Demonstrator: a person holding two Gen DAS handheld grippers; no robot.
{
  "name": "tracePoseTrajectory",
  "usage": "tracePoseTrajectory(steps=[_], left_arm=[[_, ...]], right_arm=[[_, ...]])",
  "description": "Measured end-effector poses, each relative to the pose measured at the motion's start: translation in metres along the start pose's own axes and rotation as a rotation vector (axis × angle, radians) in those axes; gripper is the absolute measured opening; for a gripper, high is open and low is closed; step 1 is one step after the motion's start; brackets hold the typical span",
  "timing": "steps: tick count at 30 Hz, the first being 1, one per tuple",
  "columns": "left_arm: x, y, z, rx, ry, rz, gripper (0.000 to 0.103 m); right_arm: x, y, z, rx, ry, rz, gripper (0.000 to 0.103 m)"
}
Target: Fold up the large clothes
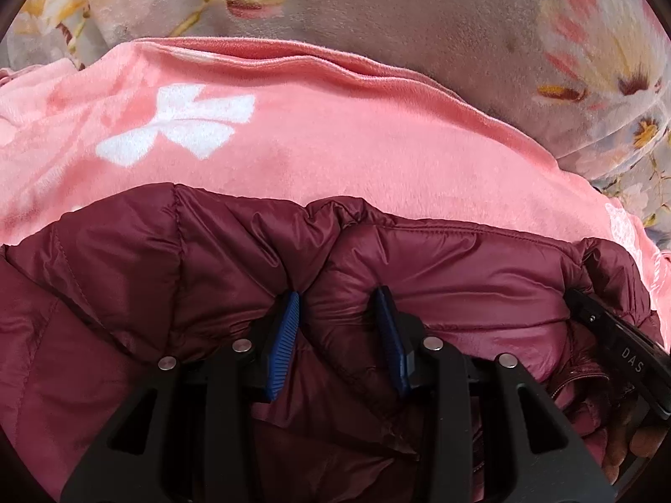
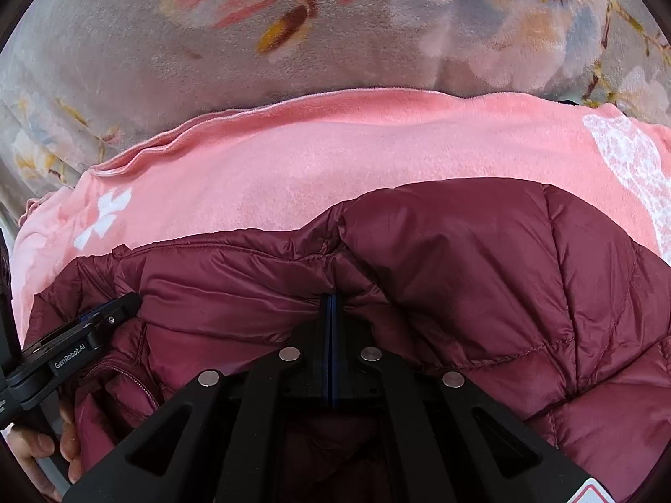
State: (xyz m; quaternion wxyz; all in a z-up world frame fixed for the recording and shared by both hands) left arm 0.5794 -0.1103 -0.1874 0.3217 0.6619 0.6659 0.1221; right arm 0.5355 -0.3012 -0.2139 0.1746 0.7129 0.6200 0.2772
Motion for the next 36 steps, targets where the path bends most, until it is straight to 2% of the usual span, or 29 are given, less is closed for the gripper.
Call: tracePoseTrajectory(steps=[21, 27, 28, 29, 30, 31, 32, 33, 36], left_arm=[[-0.002, 0.0, 0.003, -0.005, 0.012, 0.012, 0.037], [-0.001, 0.001, 0.0, -0.006, 0.0, 0.003, 0.038], [0.001, 0.002, -0.003, -0.008, -0.005, -0.004, 0.039], [0.003, 0.003, -0.01, -0.008, 0.003, -0.012, 0.046], [0.006, 0.002, -0.023, -0.005, 0.013, -0.022, 0.056], [0.008, 0.002, -0.036, -0.006, 0.0, -0.035, 0.064], [0.01, 0.001, -0.05, -0.012, -0.021, -0.05, 0.08], [0.015, -0.002, -0.073, -0.026, -0.052, -0.071, 0.088], [0.029, -0.016, -0.122, -0.014, -0.101, -0.081, 0.089]], right_arm=[[-0.002, 0.0, -0.001, -0.006, 0.02, 0.019, 0.0], [-0.008, 0.001, -0.012, -0.021, 0.072, 0.063, 0.0], [-0.009, 0.002, -0.024, -0.021, 0.054, 0.053, 0.0], [-0.01, 0.003, -0.04, -0.033, 0.036, 0.044, 0.002], [-0.01, 0.005, -0.062, -0.058, 0.026, 0.029, 0.013], [-0.01, 0.005, -0.088, -0.079, 0.016, 0.009, 0.017], [-0.011, 0.002, -0.111, -0.092, 0.02, -0.008, 0.018], [-0.013, -0.003, -0.133, -0.1, 0.026, -0.015, 0.022], [-0.025, -0.029, -0.196, -0.11, 0.024, -0.018, 0.04]])
Point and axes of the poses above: each gripper's, at about its wrist camera, not at the fingertips, and z roughly the way its jaws point, x to its left, y to its top, the point moved 10 cm from there along z, roughly the way its jaws point, and after that the axes turned 10 degrees about -z, right-handed, at the moved point
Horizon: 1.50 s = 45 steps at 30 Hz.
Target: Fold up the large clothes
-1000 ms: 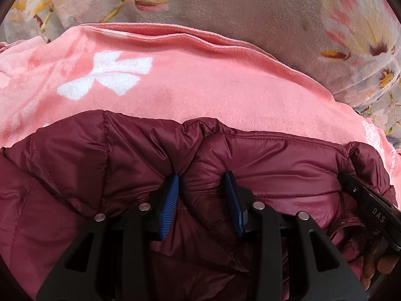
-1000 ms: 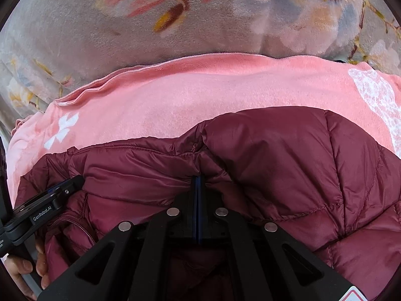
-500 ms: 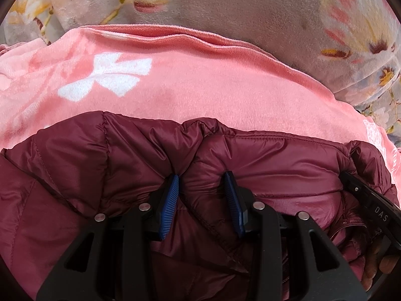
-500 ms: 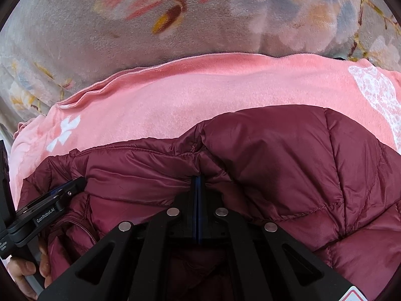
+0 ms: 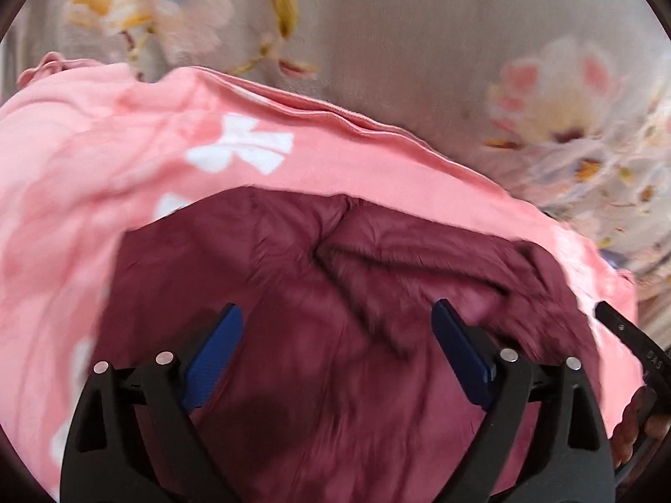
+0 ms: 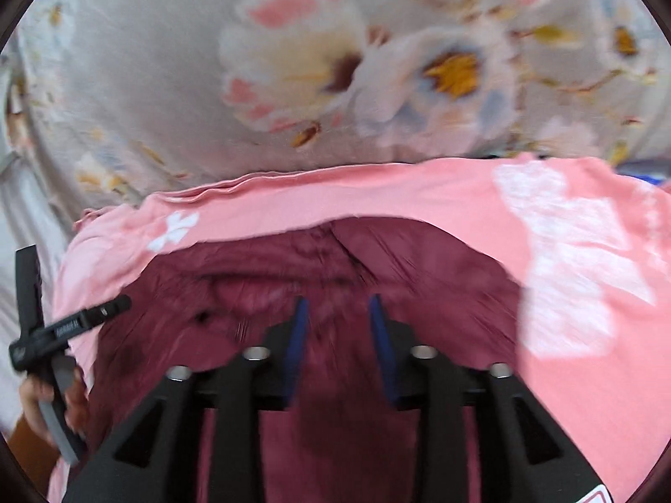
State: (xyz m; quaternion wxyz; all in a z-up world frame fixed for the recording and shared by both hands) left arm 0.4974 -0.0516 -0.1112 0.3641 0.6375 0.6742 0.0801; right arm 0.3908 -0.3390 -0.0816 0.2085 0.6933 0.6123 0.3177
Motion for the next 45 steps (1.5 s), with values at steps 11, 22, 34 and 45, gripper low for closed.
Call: tracePoseTrajectory(steps=[11, 22, 34, 45], left_arm=[[0.105, -0.106, -0.152, 0.161, -0.012, -0.157, 0.09], [0.177, -0.206, -0.199, 0.198, 0.011, -0.338, 0.09], [0.178, -0.224, -0.194, 0.17, 0.039, -0.366, 0.084], [0.173, -0.238, -0.205, 0.21, -0.002, -0.392, 0.017]], right_arm=[[-0.038, -0.186, -0.172, 0.12, -0.044, 0.104, 0.061], [-0.018, -0.322, -0.189, 0.24, -0.032, 0.269, 0.065], [-0.013, -0.324, -0.188, 0.167, -0.048, 0.362, 0.071], [0.003, -0.312, -0.201, 0.126, 0.015, 0.342, 0.007]])
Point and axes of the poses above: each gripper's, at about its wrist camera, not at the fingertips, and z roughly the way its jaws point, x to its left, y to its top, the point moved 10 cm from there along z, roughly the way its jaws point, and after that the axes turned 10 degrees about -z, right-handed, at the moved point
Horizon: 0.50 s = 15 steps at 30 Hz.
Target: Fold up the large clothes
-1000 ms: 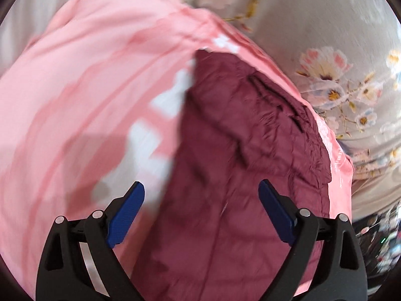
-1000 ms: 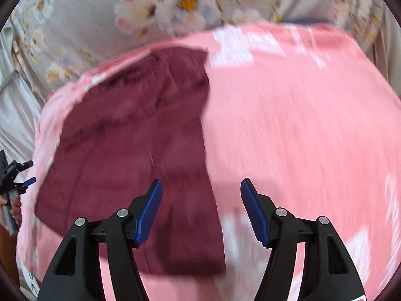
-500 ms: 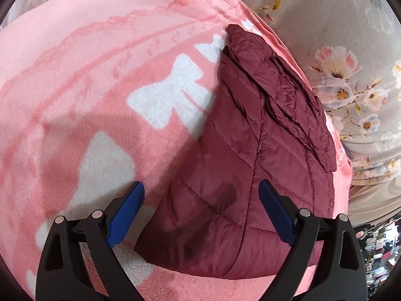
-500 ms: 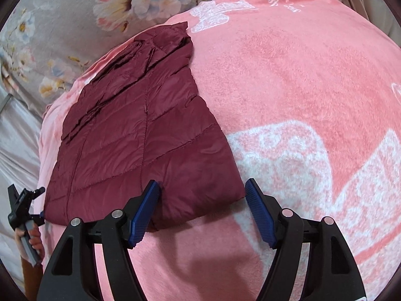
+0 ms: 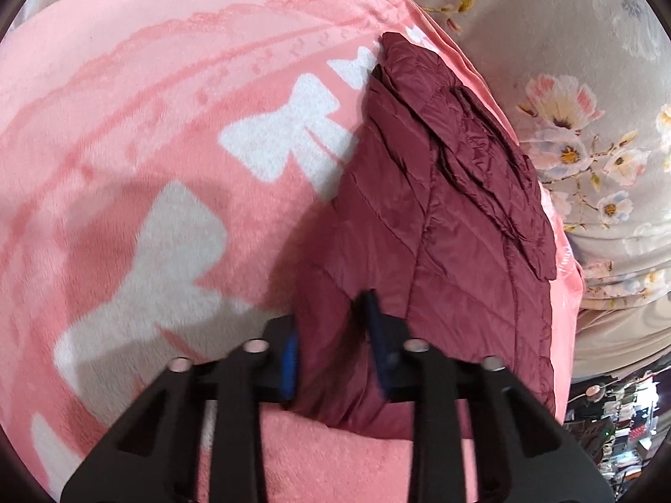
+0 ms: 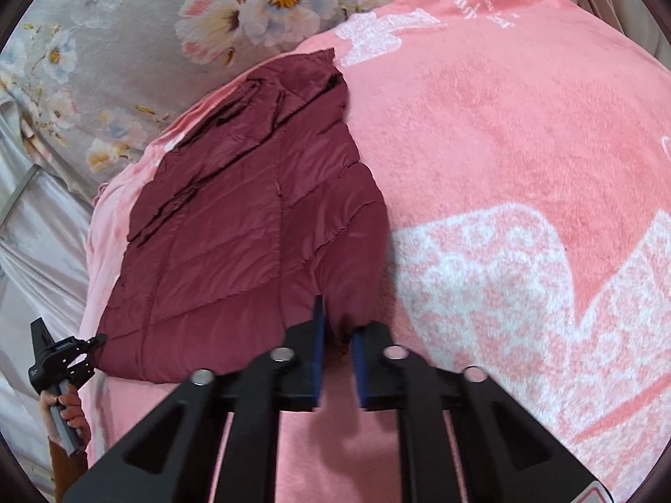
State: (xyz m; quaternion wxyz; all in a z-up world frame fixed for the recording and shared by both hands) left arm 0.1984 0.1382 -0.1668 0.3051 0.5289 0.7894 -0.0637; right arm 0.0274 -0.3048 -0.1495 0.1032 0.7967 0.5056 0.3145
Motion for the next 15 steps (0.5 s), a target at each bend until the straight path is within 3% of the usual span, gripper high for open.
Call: tracePoseTrajectory(steps=[5, 15], left_arm=[[-0.014, -0.003, -0.019, -0.023, -0.047, -0.007, 0.008], [-0.044, -0.025, -0.091, -0.048, -0.152, 0.053, 0.005]], right_arm=[[0.012, 0.008, -0.023, -0.059, -0.001, -0.032, 0.004], [0.017, 0.009, -0.107, -0.208, -0.037, -0.061, 0.003]])
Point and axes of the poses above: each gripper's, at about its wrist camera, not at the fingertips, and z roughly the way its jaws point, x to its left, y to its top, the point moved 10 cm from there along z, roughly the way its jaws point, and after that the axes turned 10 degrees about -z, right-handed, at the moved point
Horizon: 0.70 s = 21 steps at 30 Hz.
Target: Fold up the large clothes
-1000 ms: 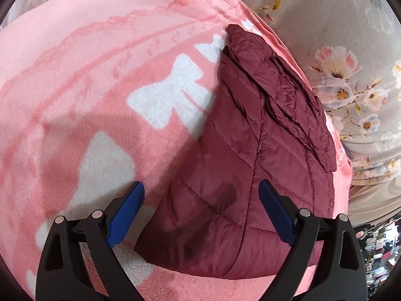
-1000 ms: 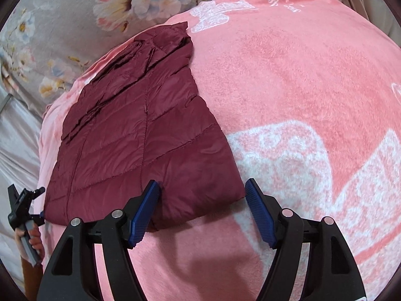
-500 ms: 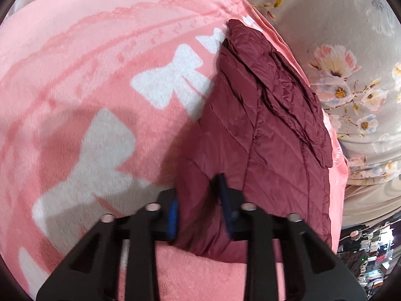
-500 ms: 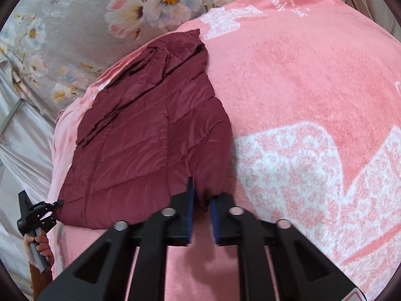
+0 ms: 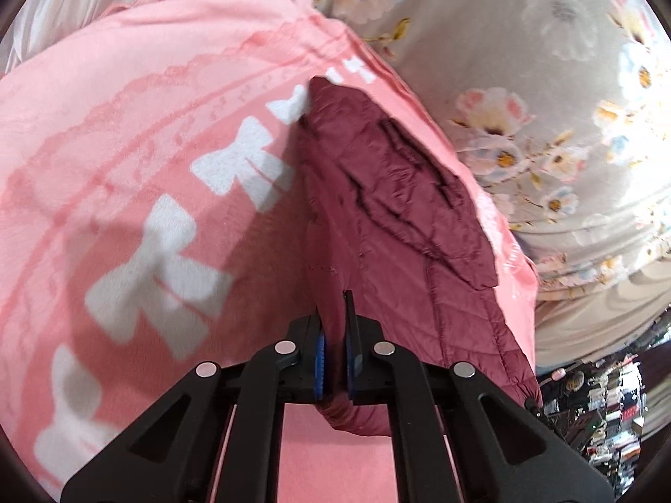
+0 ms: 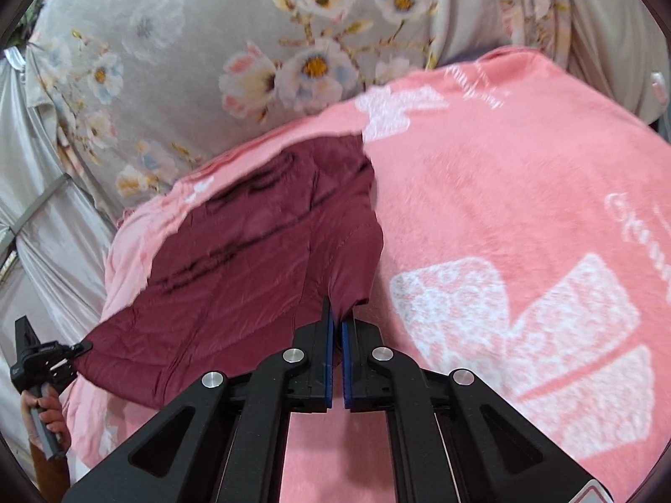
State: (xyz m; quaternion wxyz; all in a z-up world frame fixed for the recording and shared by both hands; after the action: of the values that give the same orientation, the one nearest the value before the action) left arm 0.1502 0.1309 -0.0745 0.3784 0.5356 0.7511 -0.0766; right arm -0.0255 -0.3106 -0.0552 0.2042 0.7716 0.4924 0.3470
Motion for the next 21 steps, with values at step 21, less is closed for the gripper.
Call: tracePoseTrajectory(steps=[21], left_arm=[[-0.108, 0.023, -0.185, -0.325, -0.219, 0.175, 0.004]], right_arm=[[0.038, 0.105, -0.17, -0.488, 0.075, 0.001, 0.002]])
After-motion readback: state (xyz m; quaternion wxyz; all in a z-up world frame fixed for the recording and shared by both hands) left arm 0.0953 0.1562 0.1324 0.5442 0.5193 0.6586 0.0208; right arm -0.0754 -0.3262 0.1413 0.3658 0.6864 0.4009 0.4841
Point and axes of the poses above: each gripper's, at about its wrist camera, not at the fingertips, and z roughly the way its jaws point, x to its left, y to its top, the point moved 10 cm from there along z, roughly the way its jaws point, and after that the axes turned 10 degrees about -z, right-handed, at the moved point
